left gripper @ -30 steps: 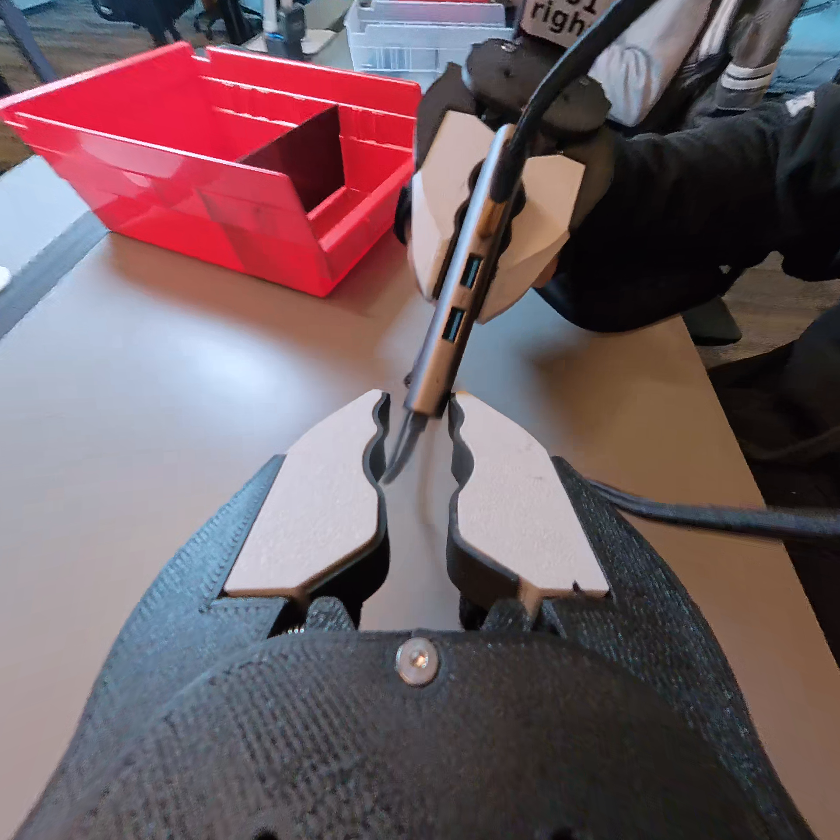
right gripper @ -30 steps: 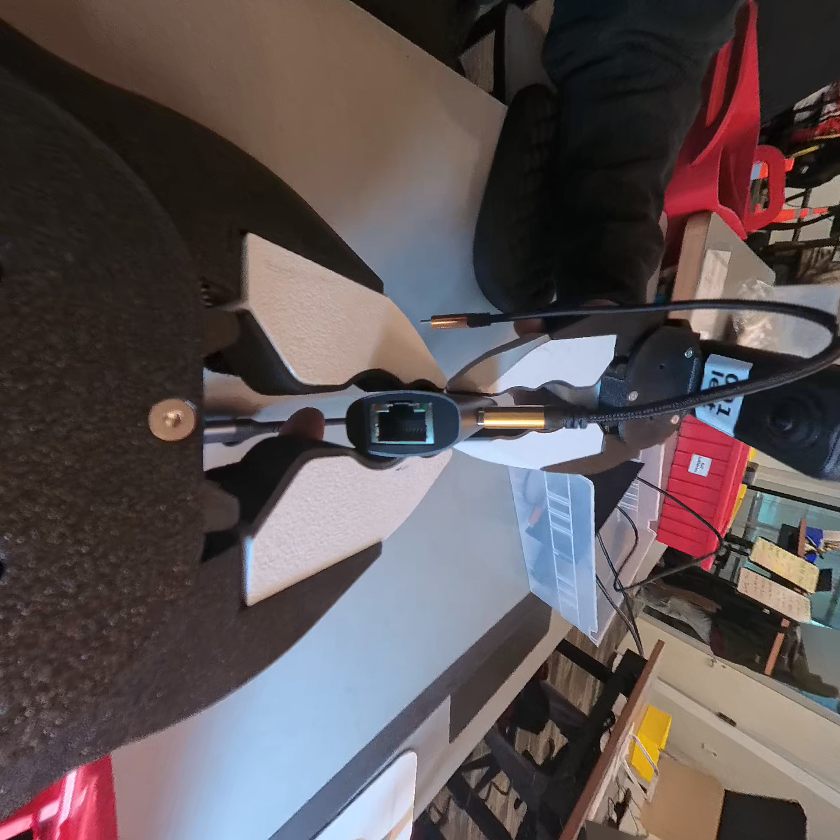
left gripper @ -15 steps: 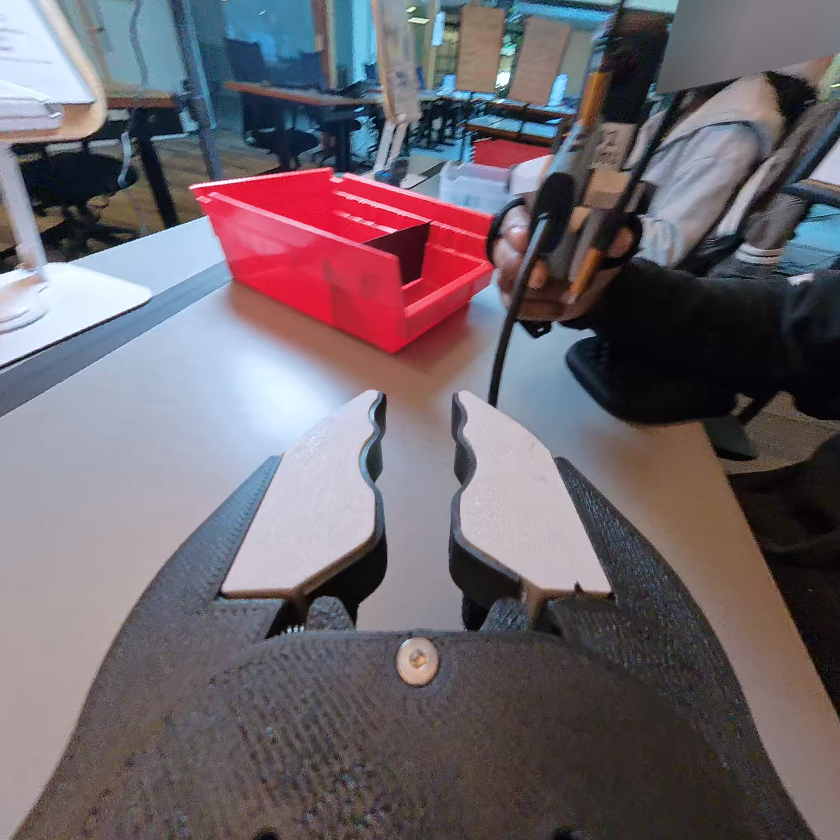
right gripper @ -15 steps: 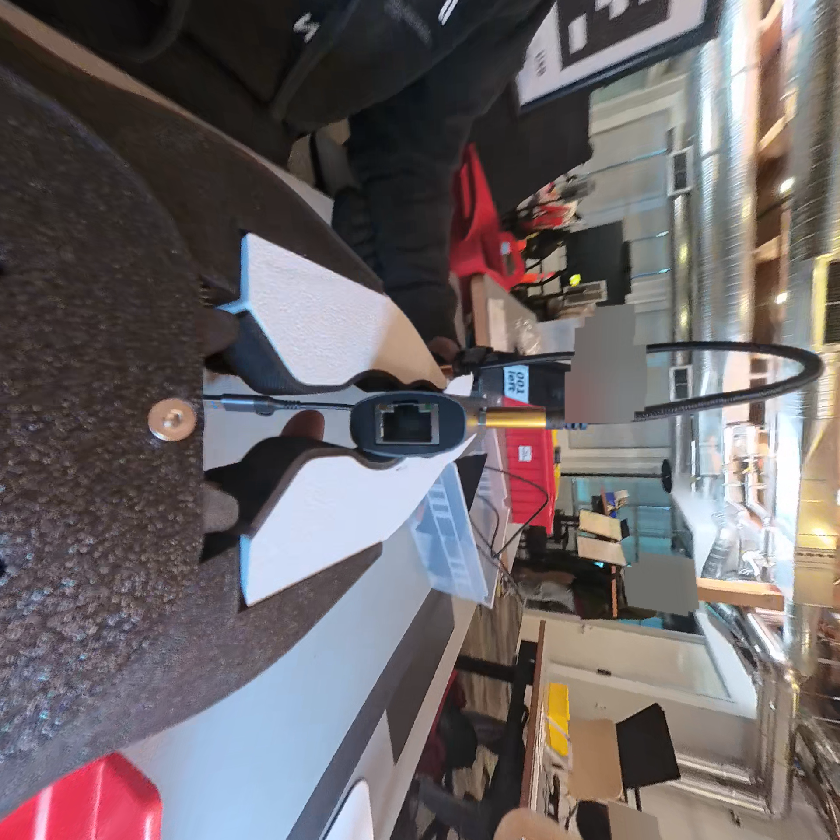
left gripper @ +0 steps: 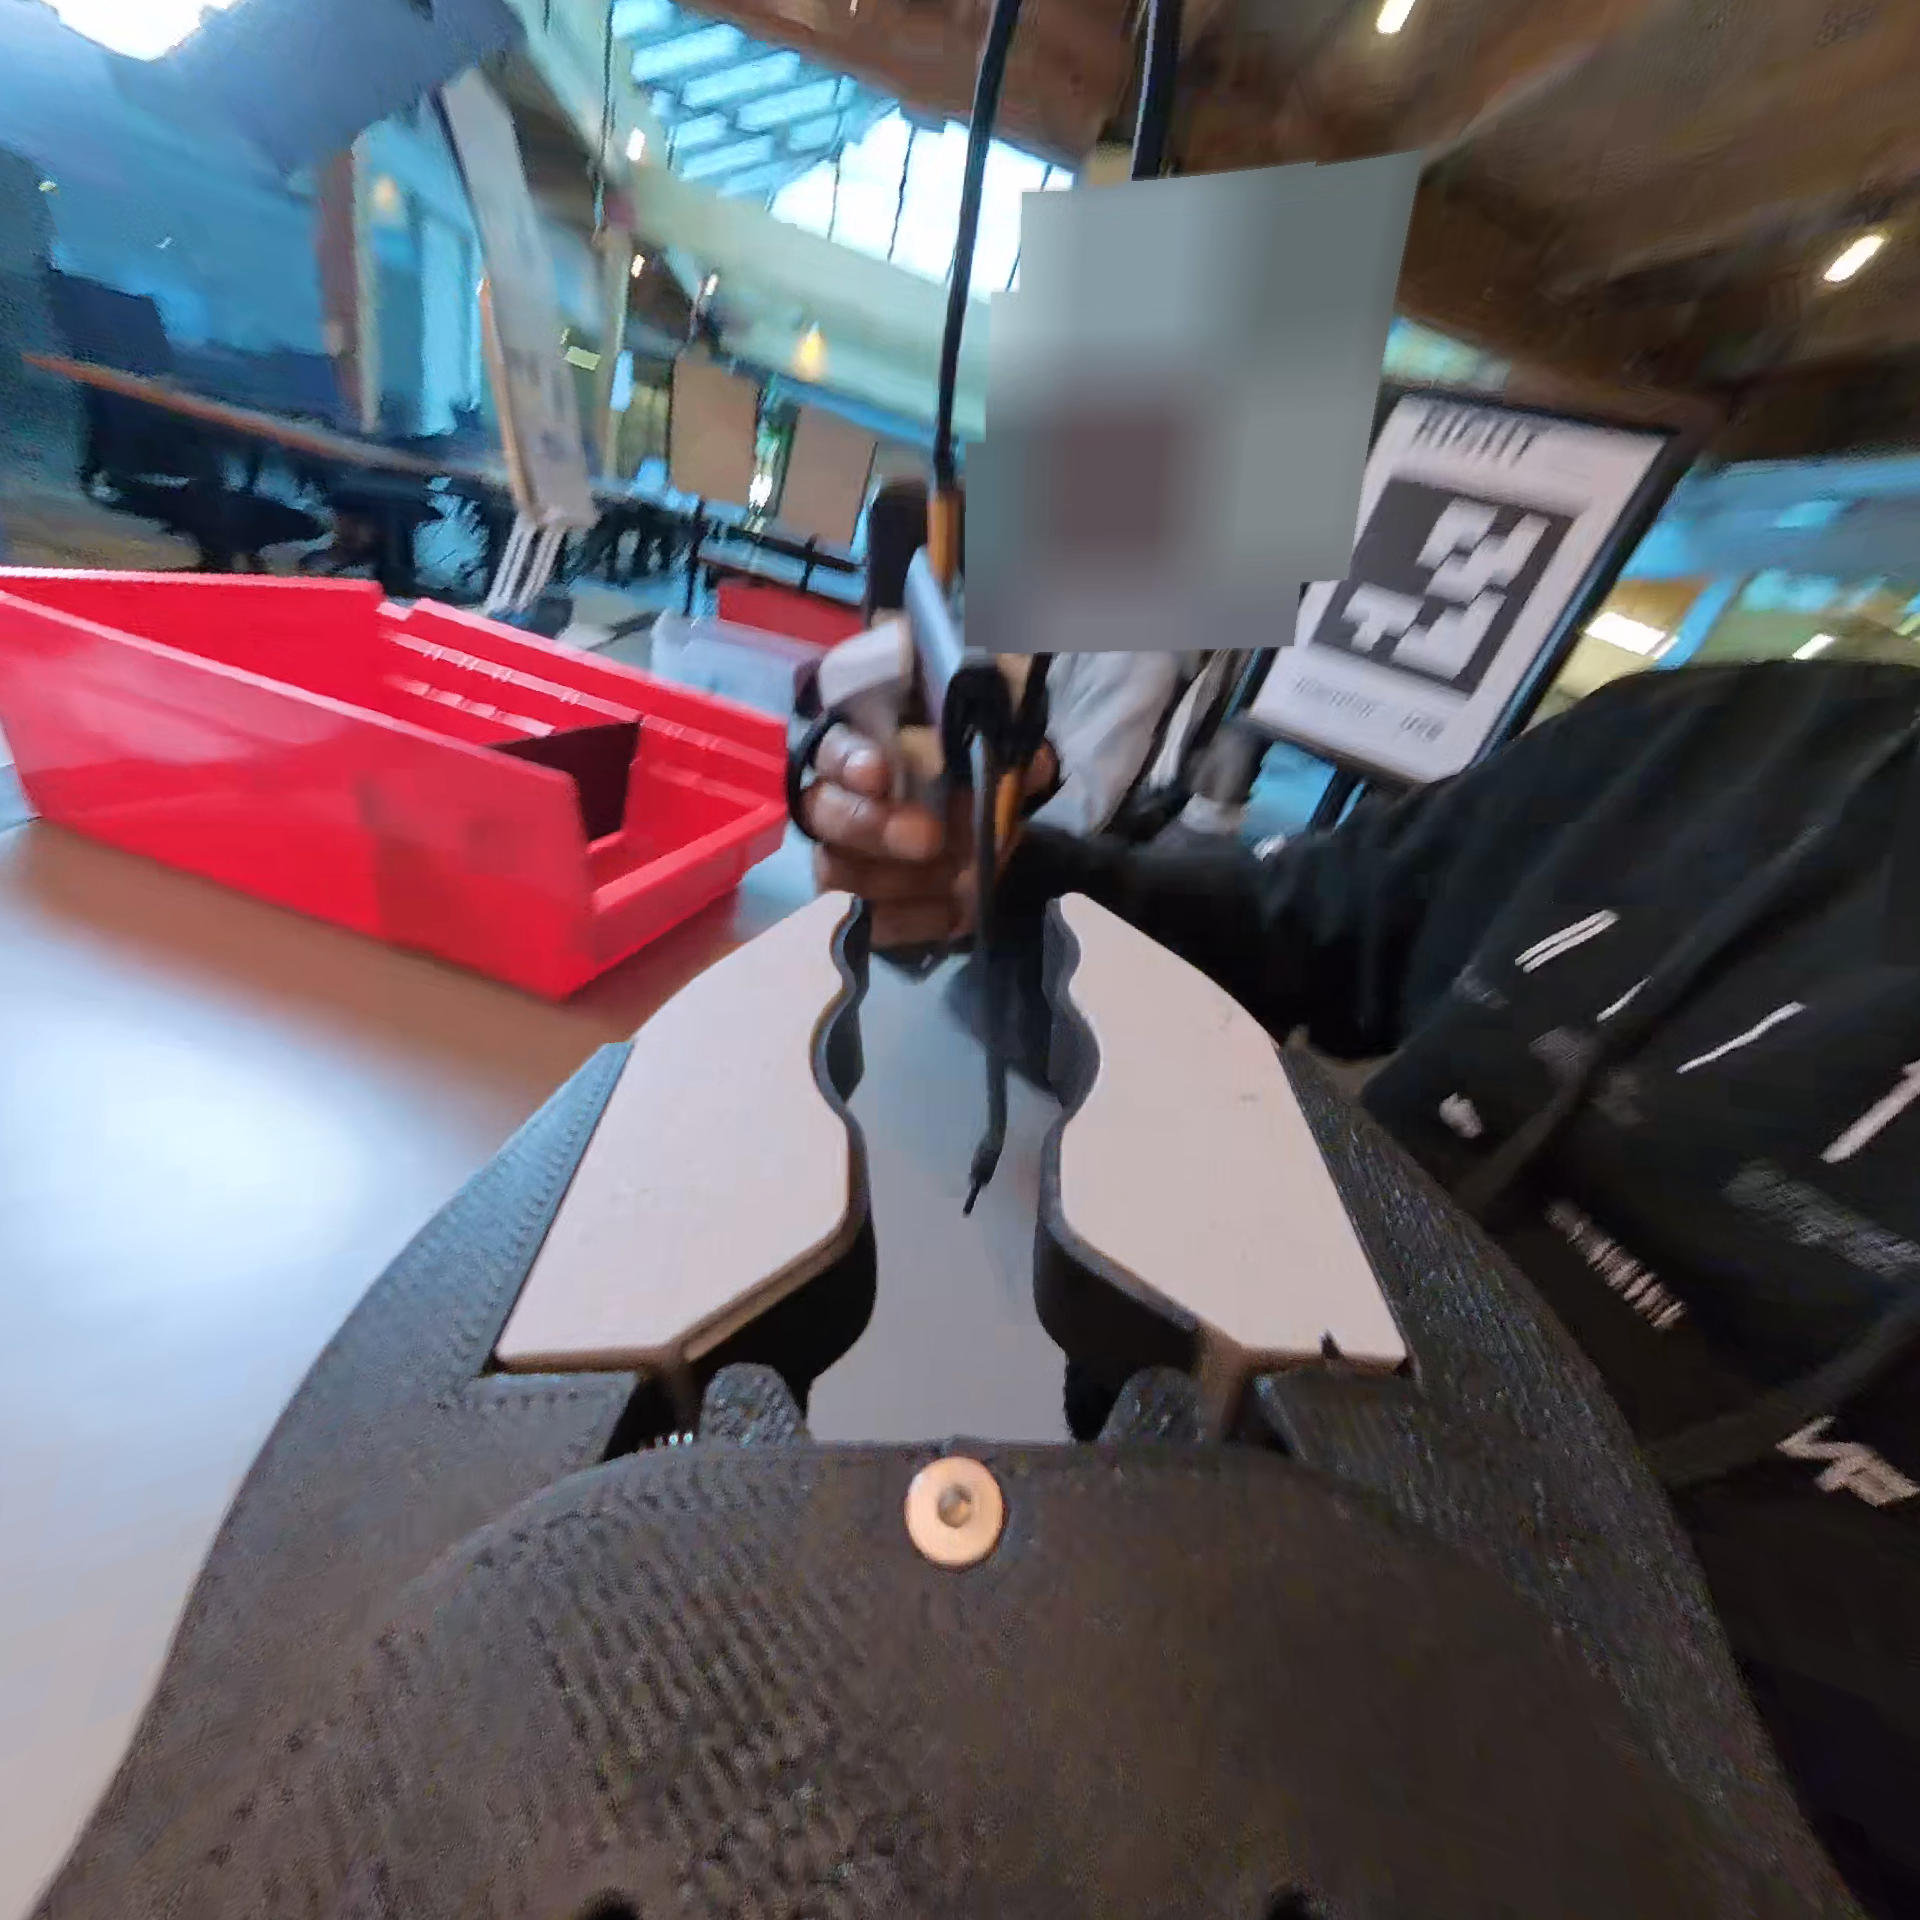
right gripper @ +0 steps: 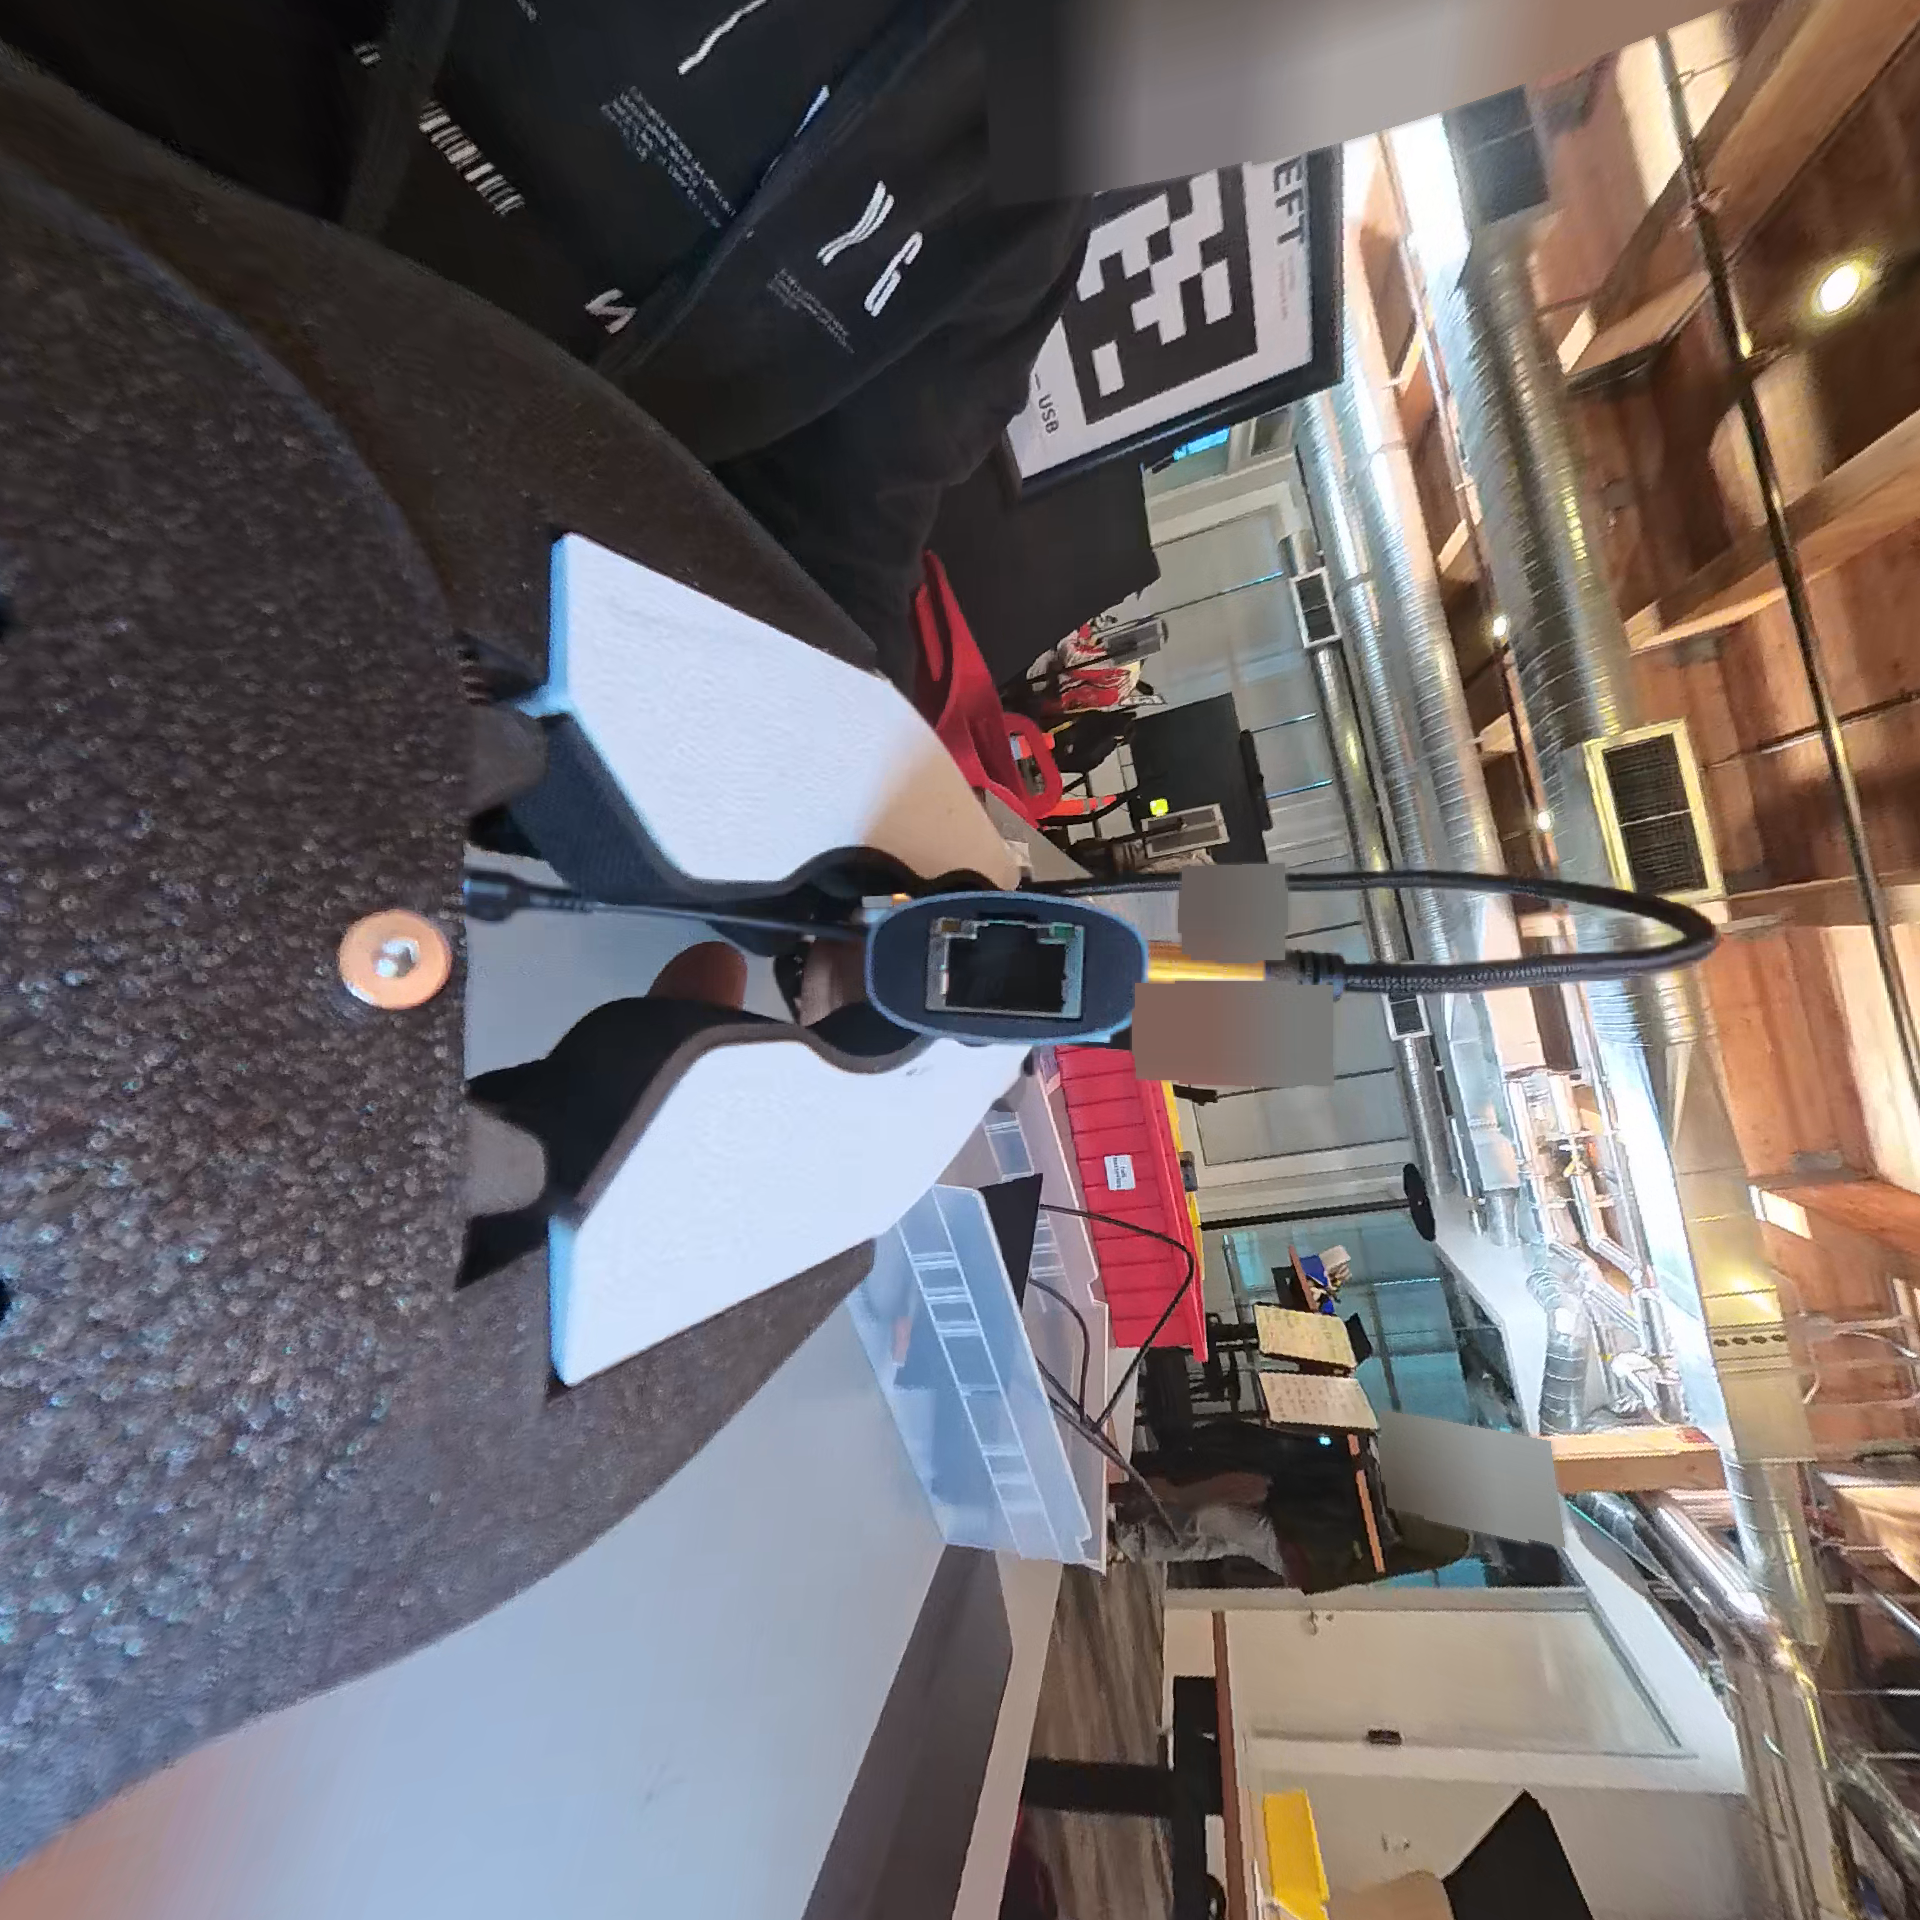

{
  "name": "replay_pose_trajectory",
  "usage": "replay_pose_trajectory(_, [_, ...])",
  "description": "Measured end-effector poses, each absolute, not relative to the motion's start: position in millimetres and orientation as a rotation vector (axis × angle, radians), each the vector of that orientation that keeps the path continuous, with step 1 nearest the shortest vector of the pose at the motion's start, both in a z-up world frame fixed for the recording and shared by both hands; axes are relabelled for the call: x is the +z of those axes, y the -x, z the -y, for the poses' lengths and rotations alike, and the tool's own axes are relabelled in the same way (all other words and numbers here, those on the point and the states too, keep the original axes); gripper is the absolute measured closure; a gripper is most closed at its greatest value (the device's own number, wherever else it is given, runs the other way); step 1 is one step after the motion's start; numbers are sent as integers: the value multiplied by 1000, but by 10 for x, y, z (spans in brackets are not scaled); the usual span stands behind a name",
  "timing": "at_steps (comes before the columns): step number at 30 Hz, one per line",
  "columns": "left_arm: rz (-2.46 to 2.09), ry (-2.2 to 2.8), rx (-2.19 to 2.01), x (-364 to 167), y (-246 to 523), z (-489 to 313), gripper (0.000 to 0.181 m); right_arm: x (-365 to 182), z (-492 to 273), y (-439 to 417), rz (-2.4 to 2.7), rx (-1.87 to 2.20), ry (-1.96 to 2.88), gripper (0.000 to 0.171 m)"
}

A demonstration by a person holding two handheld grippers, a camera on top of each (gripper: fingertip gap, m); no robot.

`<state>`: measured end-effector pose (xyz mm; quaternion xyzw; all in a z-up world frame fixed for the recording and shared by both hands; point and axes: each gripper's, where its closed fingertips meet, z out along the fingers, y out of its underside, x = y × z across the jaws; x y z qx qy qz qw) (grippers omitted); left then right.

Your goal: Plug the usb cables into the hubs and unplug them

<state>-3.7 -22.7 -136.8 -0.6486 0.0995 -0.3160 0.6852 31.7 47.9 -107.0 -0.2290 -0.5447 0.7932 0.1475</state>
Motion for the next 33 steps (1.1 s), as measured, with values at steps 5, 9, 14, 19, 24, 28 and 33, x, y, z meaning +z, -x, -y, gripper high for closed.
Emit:
replay_pose_trajectory(5, [-241,1506,-658,-1459,-35,149,146,-1261,-347,-264,1673,2225,683,155])
replay_pose_trajectory(9, [-289,1577,-592,-1580,-202,31,159,-1408,-197,-226,1743,2166,699,155])
replay_pose_trajectory(14, [-316,1645,-561,-1665,-198,25,161,-1504,-183,-205,1815,2053,694,153])
replay_pose_trajectory(19, [-347,1692,-595,-1761,-266,20,164,-1654,-74,-207,1904,1878,639,146])
replay_pose_trajectory(24, [-349,1717,-588,-1806,-263,10,165,-1623,-28,-252,1908,1845,577,154])
replay_pose_trajectory(28, [-355,1734,-539,-1809,-187,48,157,-1548,-100,-231,1851,1835,583,154])
replay_pose_trajectory(33, [-203,1749,-167,-1416,631,355,151,-1312,-451,-153,1697,1766,626,154])
